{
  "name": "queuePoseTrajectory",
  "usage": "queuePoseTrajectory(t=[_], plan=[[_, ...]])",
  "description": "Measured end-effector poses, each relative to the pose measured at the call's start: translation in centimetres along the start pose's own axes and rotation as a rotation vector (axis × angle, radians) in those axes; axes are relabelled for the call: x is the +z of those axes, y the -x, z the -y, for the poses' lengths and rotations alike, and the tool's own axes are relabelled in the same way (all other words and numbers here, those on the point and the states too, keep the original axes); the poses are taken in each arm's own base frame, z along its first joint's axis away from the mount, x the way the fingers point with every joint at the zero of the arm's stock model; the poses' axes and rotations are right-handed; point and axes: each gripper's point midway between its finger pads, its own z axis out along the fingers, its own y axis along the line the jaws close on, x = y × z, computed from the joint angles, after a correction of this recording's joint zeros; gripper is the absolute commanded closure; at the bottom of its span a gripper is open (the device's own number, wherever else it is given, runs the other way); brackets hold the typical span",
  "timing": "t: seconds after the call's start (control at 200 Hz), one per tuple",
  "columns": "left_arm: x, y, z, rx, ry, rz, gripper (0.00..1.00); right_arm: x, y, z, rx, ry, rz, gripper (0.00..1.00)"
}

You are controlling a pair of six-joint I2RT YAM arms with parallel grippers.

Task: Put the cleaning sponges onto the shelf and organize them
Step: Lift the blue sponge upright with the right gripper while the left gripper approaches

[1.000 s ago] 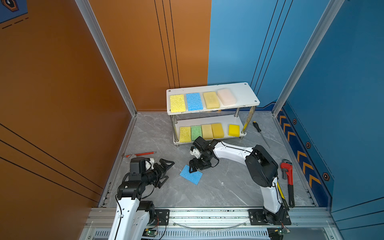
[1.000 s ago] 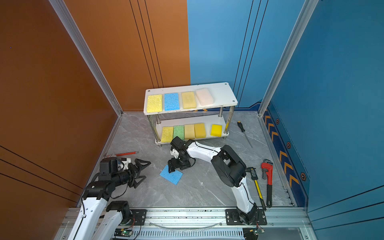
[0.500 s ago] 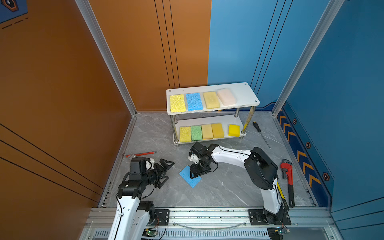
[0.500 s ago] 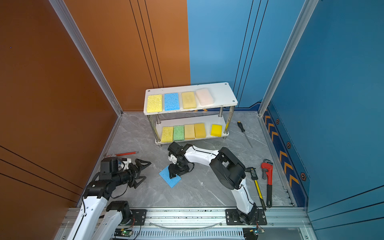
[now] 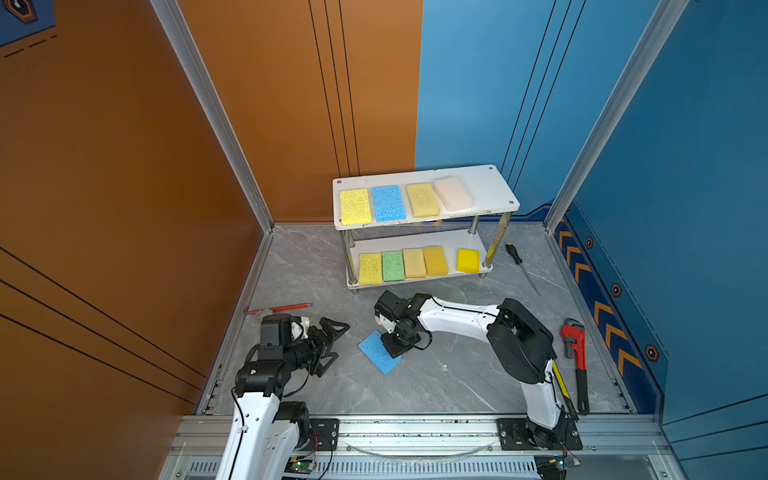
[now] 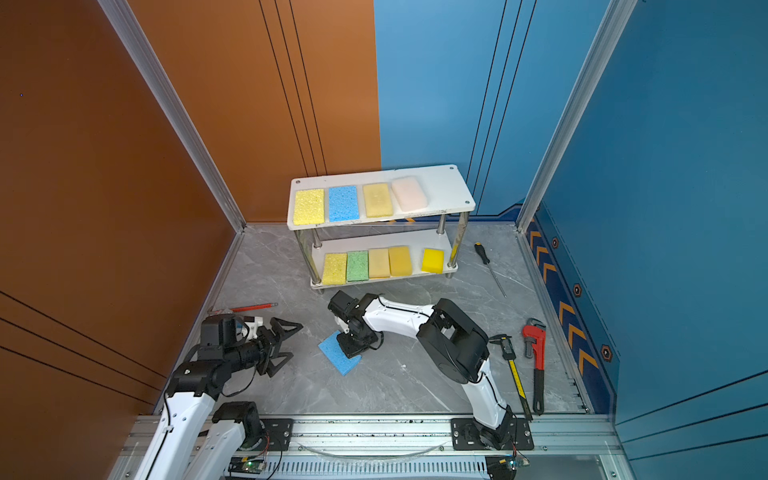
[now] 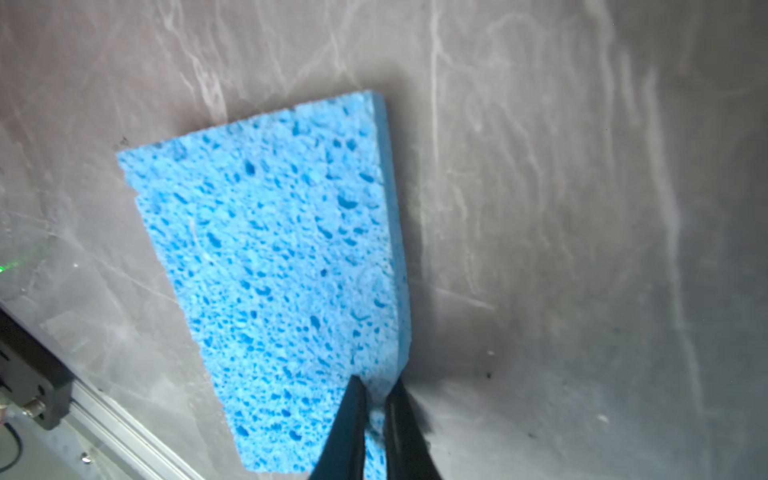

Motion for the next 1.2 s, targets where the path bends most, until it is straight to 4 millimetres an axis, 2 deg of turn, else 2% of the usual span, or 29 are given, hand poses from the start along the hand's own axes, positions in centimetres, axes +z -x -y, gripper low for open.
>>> queuePoseTrajectory(t=[0.07, 0.285, 0.711, 1.031, 1.201], plan=[[0.0, 0.0, 0.0, 0.003, 0.0, 0.0, 0.02, -0.5, 0.0, 0.0, 0.001, -0.004, 0.005, 0.98], [0.0, 0.0, 0.0, 0.023, 0.0, 0.0, 0.02, -2.8, 1.2, 0.1, 0.023, 0.016, 0.055, 1.0], [-1.1, 0.2, 2.3, 0.08, -0.043, 0.022, 0.02, -11.0, 3.7, 1.5, 0.159, 0.131, 0.221, 1.0], [-0.8, -0.4, 6.0, 0.152, -0.145, 0.001, 0.0, -16.4, 3.1, -0.5, 0.212, 0.25, 0.303, 1.0], [-0.3, -1.7, 9.3, 0.238, -0.189, -0.038, 0.02, -18.2, 2.6, -2.0, 0.226, 0.317, 0.314, 1.0]])
